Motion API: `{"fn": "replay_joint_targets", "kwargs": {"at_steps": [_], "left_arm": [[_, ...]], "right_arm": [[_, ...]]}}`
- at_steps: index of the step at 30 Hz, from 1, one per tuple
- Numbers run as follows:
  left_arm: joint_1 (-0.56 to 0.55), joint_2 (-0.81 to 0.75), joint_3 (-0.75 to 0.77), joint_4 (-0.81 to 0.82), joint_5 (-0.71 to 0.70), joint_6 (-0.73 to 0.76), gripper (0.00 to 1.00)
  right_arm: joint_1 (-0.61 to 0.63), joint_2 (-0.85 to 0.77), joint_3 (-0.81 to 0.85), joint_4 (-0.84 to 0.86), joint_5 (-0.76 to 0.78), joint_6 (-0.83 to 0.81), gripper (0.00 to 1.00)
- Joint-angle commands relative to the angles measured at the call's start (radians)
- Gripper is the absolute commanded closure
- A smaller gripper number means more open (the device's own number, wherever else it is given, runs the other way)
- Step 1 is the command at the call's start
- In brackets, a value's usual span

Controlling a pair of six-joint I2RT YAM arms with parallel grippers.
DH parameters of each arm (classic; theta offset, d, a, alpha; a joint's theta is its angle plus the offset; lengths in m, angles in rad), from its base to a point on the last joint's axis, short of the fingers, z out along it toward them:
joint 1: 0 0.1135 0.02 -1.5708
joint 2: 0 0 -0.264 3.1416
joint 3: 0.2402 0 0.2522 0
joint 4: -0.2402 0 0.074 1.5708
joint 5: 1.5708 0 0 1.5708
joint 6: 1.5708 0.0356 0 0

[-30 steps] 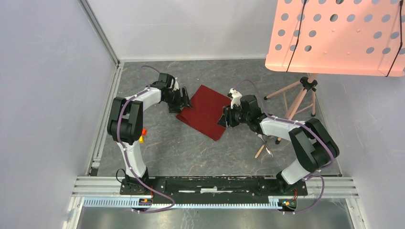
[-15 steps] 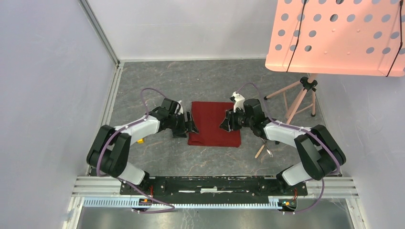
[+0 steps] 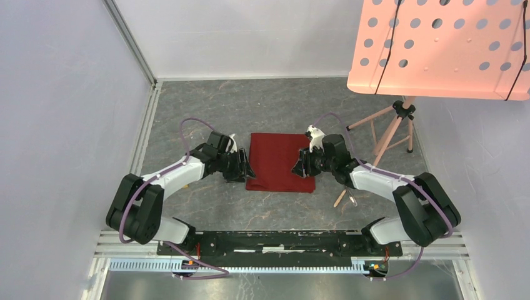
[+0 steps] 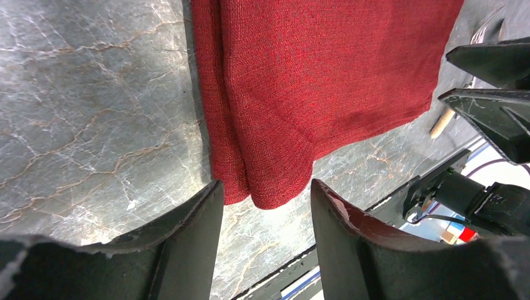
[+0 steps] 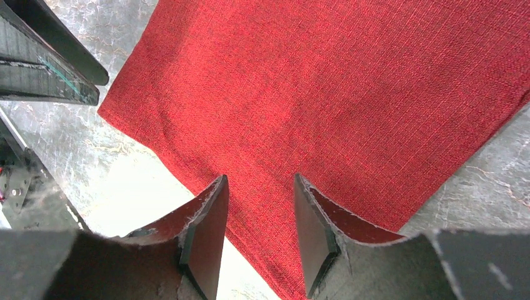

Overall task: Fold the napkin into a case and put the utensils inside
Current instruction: Smooth out the square-folded napkin at the center of the board.

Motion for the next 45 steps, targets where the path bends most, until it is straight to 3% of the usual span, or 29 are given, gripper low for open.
{"fn": "replay_joint_targets", "kwargs": {"at_steps": [1,24,34,39,45], "left_arm": [[-0.019,0.010,0.000,0.034,0.029,-0.010,0.43],[-0.046,-0.024,-0.084,0.064,-0.052,-0.015,0.87],[-0.046,-0.041,-0.112,0.061,-0.073,-0.017,0.85],[-0.046,-0.014,-0.124,0.065,-0.078,-0.015,0.78],[-0.046,-0.103,-0.099,-0.013,-0.116,-0.011,0.60]], "right_arm": [[-0.004,-0.055,-0.009,-0.007,0.044,-0.016,0.51],[-0.009,-0.042,-0.042,-0.045,0.055,-0.059,0.50],[-0.006,-0.039,-0.058,-0.036,0.031,-0.056,0.50],[-0.005,-0.043,-0.086,-0.025,0.001,-0.051,0.50],[0.004,-0.044,-0.093,0.031,-0.051,-0.023,0.49]]}}
